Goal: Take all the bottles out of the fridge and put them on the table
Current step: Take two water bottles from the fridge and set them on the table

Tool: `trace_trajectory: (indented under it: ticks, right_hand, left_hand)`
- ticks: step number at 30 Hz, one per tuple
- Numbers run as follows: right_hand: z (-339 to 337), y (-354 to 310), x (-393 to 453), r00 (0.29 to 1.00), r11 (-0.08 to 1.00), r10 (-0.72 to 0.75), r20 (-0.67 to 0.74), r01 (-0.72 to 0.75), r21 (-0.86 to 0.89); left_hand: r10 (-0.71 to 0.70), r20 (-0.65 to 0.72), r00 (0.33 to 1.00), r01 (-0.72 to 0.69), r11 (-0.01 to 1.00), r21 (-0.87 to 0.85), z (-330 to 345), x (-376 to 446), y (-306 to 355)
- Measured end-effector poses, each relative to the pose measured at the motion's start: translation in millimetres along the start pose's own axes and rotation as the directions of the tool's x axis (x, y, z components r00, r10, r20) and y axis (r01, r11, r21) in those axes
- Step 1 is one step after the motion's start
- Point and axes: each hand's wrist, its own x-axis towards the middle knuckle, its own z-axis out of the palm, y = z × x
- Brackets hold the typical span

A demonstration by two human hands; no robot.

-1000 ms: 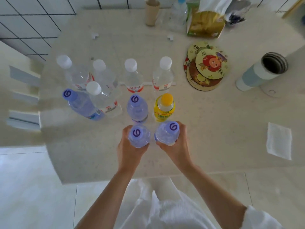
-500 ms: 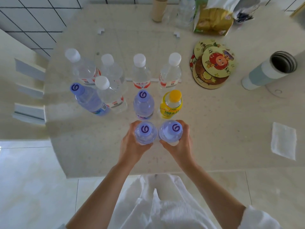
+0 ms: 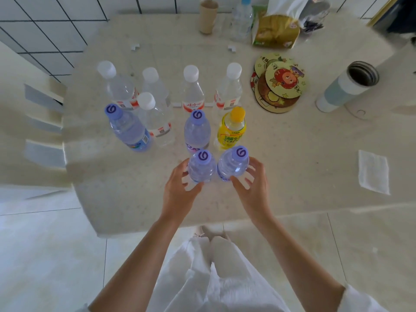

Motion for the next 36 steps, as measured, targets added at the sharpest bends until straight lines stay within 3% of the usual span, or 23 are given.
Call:
trace_trajectory:
  ticks: [6,14,20,27,36]
  right_hand:
    - [-15,-6,-22,0.999,0.999,-0.024,0.021,0.024,0.034]
    - [-50,4,-78,0.966,0.988,-0.152,0.209,0.148,0.035]
    - [-78,13,-136,0.886,0.962,-0.239,0.399,0.271,-0.025]
    - [-83,17,-211,0.681,0.913,-0.22,0.699,0.395,-0.098]
    - [-22,-13,-326,0.385,0.874,-0.213,0.898,0.487,-0.001]
  left_hand:
    - [0.029,-0.07,0.997,-0.029,1.0,0.001,-8,-27,9]
    - [-0.04,-0.195,0.98,0.033,0.999,-0.041,0,-111,6]
    - [-0.126,-0.38,0.916,0.108,0.992,-0.069,12,-224,-7]
    - [-0.287,-0.508,0.812,0.241,0.958,-0.155,9,-352,-30]
    - [-0.405,-0.72,0.564,0.299,0.913,-0.279,-49,-475,-80]
